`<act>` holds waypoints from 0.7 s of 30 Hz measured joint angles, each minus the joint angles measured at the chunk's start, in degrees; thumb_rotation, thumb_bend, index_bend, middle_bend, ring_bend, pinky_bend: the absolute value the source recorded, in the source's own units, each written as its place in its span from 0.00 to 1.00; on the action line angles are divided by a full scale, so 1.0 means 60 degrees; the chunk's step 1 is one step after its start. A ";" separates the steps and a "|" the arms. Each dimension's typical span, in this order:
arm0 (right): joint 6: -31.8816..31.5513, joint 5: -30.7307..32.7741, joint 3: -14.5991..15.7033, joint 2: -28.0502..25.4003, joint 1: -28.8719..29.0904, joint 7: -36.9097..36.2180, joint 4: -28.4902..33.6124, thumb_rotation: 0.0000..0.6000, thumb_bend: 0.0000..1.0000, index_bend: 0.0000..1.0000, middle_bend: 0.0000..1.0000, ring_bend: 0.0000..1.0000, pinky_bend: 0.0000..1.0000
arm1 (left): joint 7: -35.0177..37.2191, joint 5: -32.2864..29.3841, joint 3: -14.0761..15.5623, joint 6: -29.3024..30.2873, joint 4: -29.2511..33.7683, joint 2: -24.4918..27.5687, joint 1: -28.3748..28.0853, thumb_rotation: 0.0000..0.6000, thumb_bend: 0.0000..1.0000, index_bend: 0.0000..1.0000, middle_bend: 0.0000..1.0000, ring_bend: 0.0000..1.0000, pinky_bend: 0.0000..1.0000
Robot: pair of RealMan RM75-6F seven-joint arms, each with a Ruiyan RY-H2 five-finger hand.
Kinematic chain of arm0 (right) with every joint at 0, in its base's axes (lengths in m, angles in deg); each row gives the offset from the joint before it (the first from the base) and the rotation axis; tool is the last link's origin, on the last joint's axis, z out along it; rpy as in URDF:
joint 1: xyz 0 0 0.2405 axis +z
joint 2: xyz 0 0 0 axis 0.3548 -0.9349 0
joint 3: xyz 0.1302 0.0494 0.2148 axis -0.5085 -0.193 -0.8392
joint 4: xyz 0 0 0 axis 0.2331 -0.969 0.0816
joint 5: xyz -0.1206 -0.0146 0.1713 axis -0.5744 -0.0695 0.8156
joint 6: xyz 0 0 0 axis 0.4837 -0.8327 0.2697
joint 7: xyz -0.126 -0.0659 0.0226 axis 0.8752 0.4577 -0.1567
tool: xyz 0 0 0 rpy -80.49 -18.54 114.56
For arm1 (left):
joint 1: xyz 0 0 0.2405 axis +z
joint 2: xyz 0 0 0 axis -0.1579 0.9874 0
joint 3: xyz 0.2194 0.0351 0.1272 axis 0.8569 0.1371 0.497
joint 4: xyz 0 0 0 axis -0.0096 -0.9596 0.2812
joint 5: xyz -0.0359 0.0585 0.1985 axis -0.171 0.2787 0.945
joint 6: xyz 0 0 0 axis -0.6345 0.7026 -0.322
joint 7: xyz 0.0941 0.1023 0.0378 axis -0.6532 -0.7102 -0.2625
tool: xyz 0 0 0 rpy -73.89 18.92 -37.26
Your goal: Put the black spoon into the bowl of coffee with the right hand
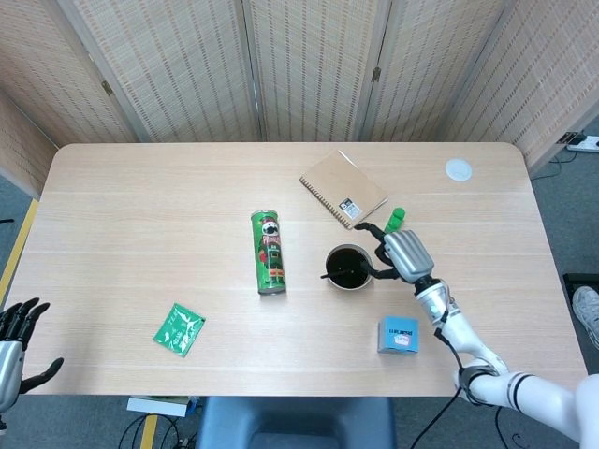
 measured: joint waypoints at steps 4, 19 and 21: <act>-0.0721 -0.0141 0.0225 -0.1045 -0.0569 0.1445 0.0827 1.00 0.31 0.37 0.96 1.00 1.00 | 0.0001 0.0057 -0.0017 -0.0074 -0.0026 -0.0097 -0.0097 1.00 0.23 0.17 0.13 0.12 0.17; -0.4510 -0.0783 0.1494 -0.3720 -0.3927 0.3668 0.3434 1.00 0.26 0.29 0.40 0.35 0.44 | -0.0196 0.0396 -0.0182 -0.0290 0.0140 -0.0495 -0.0601 1.00 0.23 0.17 0.13 0.12 0.17; -0.4769 -0.0861 0.1623 -0.3840 -0.4242 0.3579 0.3557 1.00 0.25 0.26 0.34 0.27 0.33 | -0.0261 0.0443 -0.0183 -0.0327 0.0184 -0.0549 -0.0663 1.00 0.23 0.17 0.13 0.12 0.17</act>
